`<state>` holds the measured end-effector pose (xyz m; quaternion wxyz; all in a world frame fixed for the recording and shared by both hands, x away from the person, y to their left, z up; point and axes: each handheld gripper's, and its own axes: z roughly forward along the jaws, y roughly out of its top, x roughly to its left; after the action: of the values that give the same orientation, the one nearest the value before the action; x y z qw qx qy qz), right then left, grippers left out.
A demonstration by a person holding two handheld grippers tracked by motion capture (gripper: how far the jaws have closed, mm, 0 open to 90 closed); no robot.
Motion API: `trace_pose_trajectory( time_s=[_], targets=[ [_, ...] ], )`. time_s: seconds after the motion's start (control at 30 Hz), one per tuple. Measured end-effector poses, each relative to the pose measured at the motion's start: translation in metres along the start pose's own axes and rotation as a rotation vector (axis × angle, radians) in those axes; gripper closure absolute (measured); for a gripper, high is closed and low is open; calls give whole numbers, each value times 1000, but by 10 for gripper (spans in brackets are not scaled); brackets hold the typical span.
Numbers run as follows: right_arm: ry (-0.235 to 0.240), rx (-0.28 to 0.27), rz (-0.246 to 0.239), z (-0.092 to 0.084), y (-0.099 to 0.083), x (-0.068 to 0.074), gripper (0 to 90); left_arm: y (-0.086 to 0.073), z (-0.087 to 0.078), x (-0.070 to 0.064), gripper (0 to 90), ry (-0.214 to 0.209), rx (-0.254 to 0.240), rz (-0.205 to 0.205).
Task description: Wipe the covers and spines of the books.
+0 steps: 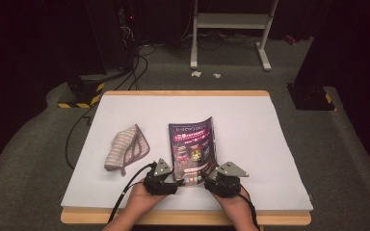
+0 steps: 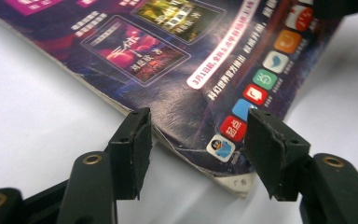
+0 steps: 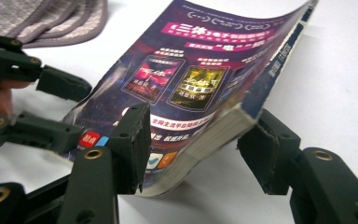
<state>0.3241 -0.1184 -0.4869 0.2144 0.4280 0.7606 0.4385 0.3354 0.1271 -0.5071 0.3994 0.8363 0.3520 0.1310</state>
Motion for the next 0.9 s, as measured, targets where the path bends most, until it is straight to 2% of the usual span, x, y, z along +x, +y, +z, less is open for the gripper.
trace_pose_trajectory(
  time_s=[0.07,0.17,0.5,0.63,0.7,0.9],
  targets=[
    [-1,-6,17,-1,0,-5,457,1,2,-3,417,0,-3,18],
    [-7,-8,36,-1,0,-10,475,2,3,-4,417,-6,-6,21],
    [-27,-13,30,0,-1,-16,583,1,-2,-2,395,-2,-3,31],
    [-49,-8,33,1,-1,-20,641,0,-11,7,391,25,-24,16],
    [-60,-13,45,1,-1,-23,676,0,-18,14,388,39,-41,-9],
    [-78,-43,75,0,1,-33,756,-3,-28,31,383,80,-63,-41]
  ],
)
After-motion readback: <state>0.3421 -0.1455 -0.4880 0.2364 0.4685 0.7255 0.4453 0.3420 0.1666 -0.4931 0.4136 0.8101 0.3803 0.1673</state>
